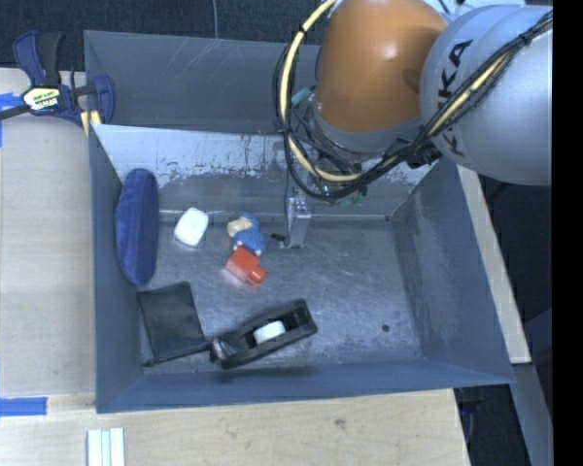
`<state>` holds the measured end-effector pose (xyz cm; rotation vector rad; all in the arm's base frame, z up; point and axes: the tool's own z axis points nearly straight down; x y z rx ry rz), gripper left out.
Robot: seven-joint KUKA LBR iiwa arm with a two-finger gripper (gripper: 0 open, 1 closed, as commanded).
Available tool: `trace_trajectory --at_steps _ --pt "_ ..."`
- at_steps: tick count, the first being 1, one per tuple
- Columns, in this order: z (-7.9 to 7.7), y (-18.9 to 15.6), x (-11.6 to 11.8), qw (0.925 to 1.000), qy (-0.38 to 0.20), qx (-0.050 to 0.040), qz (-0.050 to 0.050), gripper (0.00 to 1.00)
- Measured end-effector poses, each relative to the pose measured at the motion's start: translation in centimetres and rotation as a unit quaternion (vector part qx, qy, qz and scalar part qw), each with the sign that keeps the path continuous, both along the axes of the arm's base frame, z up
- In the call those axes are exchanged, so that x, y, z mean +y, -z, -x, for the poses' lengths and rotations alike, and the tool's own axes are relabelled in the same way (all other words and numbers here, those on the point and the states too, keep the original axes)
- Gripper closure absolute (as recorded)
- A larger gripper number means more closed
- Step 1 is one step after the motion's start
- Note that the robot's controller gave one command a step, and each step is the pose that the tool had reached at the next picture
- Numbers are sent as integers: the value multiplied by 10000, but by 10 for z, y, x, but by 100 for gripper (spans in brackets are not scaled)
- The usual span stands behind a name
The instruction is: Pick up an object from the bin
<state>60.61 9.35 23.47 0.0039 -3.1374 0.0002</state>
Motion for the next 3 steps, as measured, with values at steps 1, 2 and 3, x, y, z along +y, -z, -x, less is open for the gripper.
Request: trace_trajectory --at_steps 1,2,3 --pt "34 80 11 9985 554 10 5 0" --pt "5 163 22 9817 -1905 -81 -21 0" --pt "3 159 22 9819 -1889 -112 -20 100"
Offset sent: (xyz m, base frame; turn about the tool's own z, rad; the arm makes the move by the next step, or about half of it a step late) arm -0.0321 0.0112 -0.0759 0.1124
